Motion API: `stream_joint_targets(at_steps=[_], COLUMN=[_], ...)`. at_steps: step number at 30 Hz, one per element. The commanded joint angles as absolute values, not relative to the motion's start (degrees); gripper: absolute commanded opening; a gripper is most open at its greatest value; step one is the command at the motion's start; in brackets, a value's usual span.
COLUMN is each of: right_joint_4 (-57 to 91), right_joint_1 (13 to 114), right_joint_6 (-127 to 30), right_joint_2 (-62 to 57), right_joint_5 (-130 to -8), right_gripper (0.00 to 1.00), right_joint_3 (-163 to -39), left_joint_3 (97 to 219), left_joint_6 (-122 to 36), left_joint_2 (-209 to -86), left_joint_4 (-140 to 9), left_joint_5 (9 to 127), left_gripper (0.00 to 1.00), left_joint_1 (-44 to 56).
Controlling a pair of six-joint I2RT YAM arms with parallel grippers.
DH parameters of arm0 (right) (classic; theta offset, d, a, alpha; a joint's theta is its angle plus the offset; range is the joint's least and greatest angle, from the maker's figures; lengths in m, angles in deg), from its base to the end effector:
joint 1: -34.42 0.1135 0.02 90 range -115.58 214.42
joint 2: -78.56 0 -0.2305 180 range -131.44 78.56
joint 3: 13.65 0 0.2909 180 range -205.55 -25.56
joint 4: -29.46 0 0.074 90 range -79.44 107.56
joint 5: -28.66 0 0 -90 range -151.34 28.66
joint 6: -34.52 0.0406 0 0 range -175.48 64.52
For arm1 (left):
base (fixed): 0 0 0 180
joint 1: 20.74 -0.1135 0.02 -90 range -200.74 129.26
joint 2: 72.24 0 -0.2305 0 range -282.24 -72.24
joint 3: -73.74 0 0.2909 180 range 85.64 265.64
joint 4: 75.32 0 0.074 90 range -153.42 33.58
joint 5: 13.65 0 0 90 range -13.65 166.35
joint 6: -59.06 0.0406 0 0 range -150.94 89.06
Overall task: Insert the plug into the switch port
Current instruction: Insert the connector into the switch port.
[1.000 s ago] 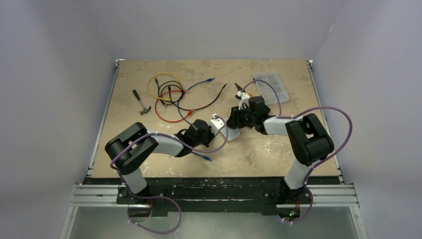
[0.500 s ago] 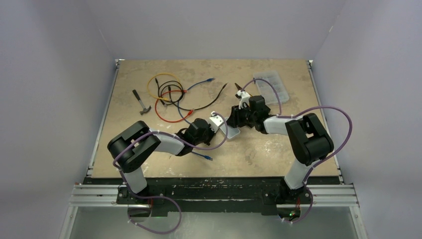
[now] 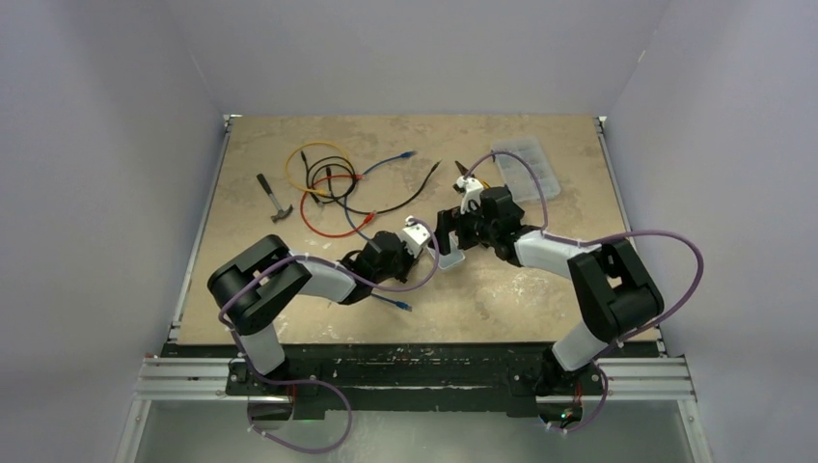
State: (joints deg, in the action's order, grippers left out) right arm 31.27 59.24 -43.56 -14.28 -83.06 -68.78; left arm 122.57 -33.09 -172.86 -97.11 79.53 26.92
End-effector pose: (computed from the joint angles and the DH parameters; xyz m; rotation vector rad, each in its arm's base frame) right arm 0.3132 0.1614 0.1003 -0.4703 2.2041 0.7693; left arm 0.2317 -0.2510 0.0542 0.7915 1.9752 -0.4637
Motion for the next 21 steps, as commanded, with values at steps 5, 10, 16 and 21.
stream_joint_targets(at_steps=[5,10,16,21], right_joint_4=[23.2,18.5,13.1,11.6], right_joint_1=[65.6,66.7,67.9,70.0], right_joint_6=[-43.8,-43.2,-45.0,-45.1], right_joint_2=[-9.7,-10.0,-10.9,-12.0], right_joint_5=[-68.4,-63.0,-59.1,-59.2], right_gripper=[0.99,0.99,0.99,0.98], right_joint_3=[-69.6,-71.2,-73.6,-74.9], left_joint_3=[117.3,114.0,111.4,110.7], left_joint_6=[-35.5,-37.0,-37.8,-37.9], left_joint_2=[-168.6,-164.0,-159.5,-158.4], left_joint_4=[-93.5,-93.9,-93.8,-93.8], left_joint_5=[78.7,78.6,78.7,78.9], left_gripper=[0.0,0.0,0.0,0.0], left_joint_1=[26.5,25.4,25.3,25.3])
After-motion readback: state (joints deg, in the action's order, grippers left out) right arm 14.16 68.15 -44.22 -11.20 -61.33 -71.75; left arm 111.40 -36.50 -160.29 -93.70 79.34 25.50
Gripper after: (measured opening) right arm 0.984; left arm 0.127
